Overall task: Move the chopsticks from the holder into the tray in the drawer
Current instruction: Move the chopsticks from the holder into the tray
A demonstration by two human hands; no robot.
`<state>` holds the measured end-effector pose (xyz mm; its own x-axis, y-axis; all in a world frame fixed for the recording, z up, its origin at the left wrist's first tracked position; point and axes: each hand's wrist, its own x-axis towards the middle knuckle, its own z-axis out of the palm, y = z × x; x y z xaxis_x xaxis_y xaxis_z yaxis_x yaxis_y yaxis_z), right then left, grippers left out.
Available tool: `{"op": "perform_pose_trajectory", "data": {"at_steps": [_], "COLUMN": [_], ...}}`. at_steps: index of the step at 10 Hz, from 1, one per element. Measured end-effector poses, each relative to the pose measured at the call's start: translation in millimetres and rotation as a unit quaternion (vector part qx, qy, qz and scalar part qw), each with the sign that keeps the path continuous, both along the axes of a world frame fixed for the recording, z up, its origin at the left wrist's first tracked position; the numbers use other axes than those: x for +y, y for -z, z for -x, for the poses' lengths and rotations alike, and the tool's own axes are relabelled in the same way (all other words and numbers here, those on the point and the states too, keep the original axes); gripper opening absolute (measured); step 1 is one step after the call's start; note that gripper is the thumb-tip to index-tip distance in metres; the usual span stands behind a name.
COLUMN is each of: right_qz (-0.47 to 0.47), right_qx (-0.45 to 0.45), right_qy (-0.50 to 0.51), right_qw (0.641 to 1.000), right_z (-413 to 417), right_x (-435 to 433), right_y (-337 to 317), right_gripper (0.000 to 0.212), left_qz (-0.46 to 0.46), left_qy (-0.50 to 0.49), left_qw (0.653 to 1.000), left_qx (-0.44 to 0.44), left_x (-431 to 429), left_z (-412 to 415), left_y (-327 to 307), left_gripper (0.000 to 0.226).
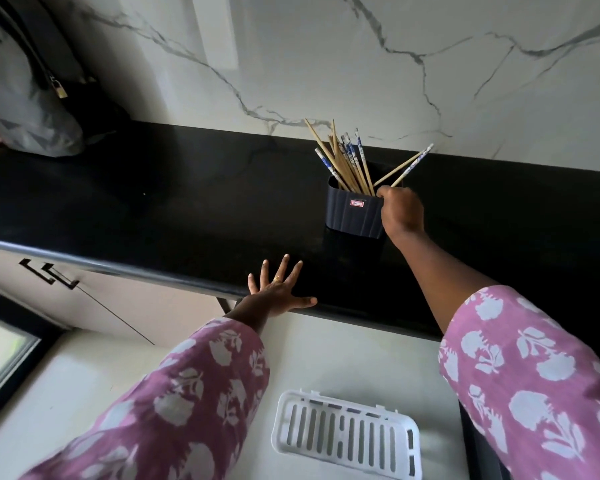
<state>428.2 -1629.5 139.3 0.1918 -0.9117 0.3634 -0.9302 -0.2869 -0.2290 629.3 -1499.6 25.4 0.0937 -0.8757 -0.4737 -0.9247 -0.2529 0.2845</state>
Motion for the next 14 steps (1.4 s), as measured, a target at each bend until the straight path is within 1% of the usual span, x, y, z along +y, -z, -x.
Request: {"op": "perform_pose_trajectory", "data": {"at_steps": [3,5,6,7,8,11,12,13,14], "right_qz": [0.026,0.011,0.002,0.009,0.008,-0.089,-0.104,-0.109,-0.110], "right_qx": [0.000,0.022,0.035,0.026,0.006,-0.087,-0.103,-0.108,-0.088], "right_qy": [-0.009,-0.001,-0.004,0.000,0.006,0.018,0.041,0.050,0.067], "right_qw": [1.000,1.000,0.999,1.000,1.000,0.992,0.988,0.987,0.988], "right_z": [35,60,65,63,51,-1,-14,-23,-28], "right_x": [53,76,81,78,71,42,34,29,25], "right_y": [5,5,4,0,-5,-18,-17,-14,-12], "right_gripper": [0.026,0.028,0.025,0.017,0.016,0.018,0.021,0.019,0.020], "left_qz": [-0.002,-0.018,-0.016,-0.013,-0.012,-0.013,-0.012,-0.013,-0.014], "left_qy": [-0.037,-0.042,-0.043,-0.044,-0.045,-0.038,-0.034,-0.029,-0.027], "left_qw": [0.999,0.999,0.999,0.999,0.999,0.999,0.999,0.999,0.999], "left_qx": [-0.017,-0.008,-0.006,-0.001,0.002,0.013,0.016,0.025,0.027], "left_x": [5,7,9,9,9,6,5,5,4], "left_z": [11,13,14,14,14,10,9,6,4], "left_y": [-9,-18,-21,-23,-23,-18,-17,-16,-14], "left_gripper": [0.090,0.087,0.086,0.087,0.087,0.089,0.090,0.091,0.093]}}
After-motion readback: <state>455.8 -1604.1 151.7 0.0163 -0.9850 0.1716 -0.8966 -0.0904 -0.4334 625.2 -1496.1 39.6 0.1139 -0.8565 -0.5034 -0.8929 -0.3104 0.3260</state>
